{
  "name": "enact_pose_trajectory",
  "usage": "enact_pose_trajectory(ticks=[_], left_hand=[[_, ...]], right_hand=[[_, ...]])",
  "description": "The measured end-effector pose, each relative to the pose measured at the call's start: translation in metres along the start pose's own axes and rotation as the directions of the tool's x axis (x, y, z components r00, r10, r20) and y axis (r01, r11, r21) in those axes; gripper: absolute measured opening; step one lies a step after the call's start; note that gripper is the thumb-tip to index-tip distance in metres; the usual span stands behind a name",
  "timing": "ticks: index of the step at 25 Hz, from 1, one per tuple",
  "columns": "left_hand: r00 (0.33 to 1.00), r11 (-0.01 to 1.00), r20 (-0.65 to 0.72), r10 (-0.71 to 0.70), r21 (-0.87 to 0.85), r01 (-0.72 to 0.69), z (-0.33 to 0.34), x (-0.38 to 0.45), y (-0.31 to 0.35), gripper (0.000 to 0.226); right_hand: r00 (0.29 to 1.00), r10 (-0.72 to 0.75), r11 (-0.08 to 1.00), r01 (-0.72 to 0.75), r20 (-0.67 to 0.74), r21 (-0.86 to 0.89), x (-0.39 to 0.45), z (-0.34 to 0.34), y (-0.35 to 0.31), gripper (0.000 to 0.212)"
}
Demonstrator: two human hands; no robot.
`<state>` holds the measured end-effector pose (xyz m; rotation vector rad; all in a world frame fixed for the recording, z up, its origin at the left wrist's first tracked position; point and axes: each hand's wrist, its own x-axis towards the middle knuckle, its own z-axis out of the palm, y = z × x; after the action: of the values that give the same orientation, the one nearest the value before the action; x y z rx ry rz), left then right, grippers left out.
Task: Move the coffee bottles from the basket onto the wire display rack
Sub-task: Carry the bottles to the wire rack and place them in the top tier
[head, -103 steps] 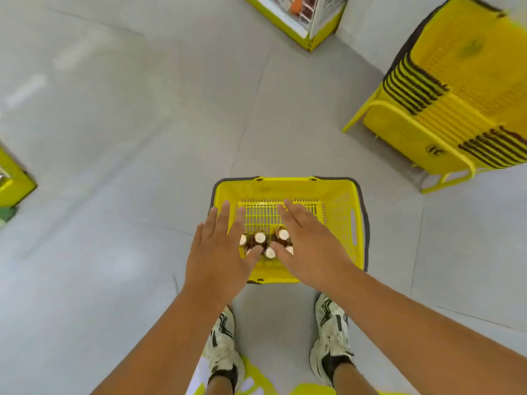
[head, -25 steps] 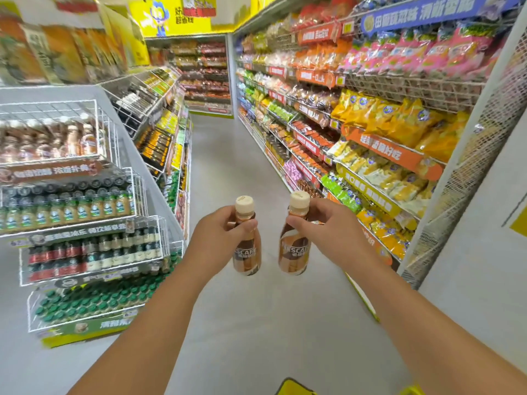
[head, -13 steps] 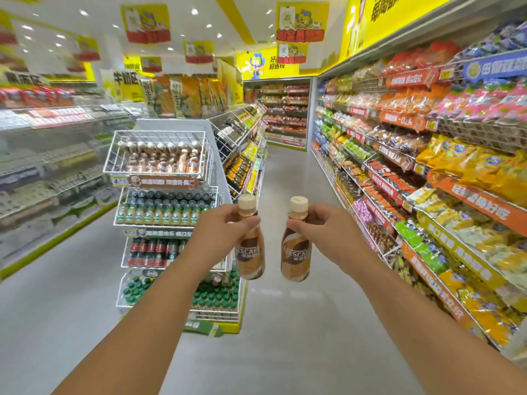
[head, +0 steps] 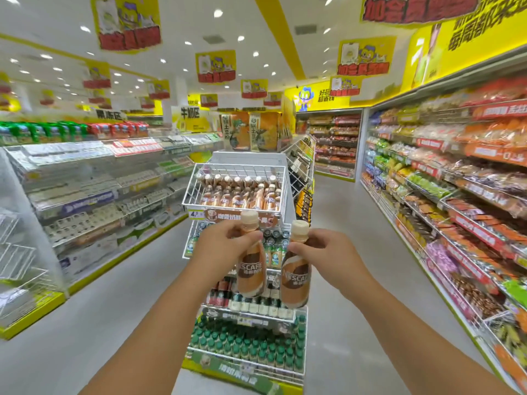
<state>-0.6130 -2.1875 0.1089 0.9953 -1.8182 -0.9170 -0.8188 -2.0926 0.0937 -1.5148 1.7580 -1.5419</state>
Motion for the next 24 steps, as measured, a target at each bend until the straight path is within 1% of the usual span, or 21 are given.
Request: enact_pose_trajectory(ticks=[5,9,15,18,21,24], left_hand=[[0.999,1.000,0.033,0.004,0.027,-0.005,-0.073,0.081,-0.038,0.013],[0.999,1.000,0.042,-0.011,0.018,0.010,-0.096,0.147,-0.074,0.017],[0.999,1.000,0.046,-0.016,0.021,0.015,-0.090,0.258,-0.124,0.015],[0.999,1.000,0.041,-0.010,0.027,0.009,-0.081,0.321,-0.137,0.014],[0.999,1.000,0.036,-0.006,0.027,0.005,-0.074,0.381,-0.145,0.021],[0.999,1.000,0.036,0.008,0.014,-0.009,-0.066,0.443,-0.162,0.018]], right_hand=[[1.000,0.010,1.000,-0.009,-0.029,0.010,0.076,0.079,-0.020,0.007],[0.999,0.032,0.999,-0.032,-0.021,-0.011,0.137,0.120,-0.016,0.010],[1.000,0.020,0.998,-0.021,-0.020,-0.053,0.253,0.161,0.023,0.015],[1.000,0.003,0.999,-0.003,0.003,-0.052,0.320,0.175,0.045,0.015],[1.000,0.000,0.999,0.002,0.025,-0.048,0.379,0.188,0.060,0.018],[1.000,0.017,0.997,-0.016,0.005,-0.077,0.435,0.201,0.072,0.017]])
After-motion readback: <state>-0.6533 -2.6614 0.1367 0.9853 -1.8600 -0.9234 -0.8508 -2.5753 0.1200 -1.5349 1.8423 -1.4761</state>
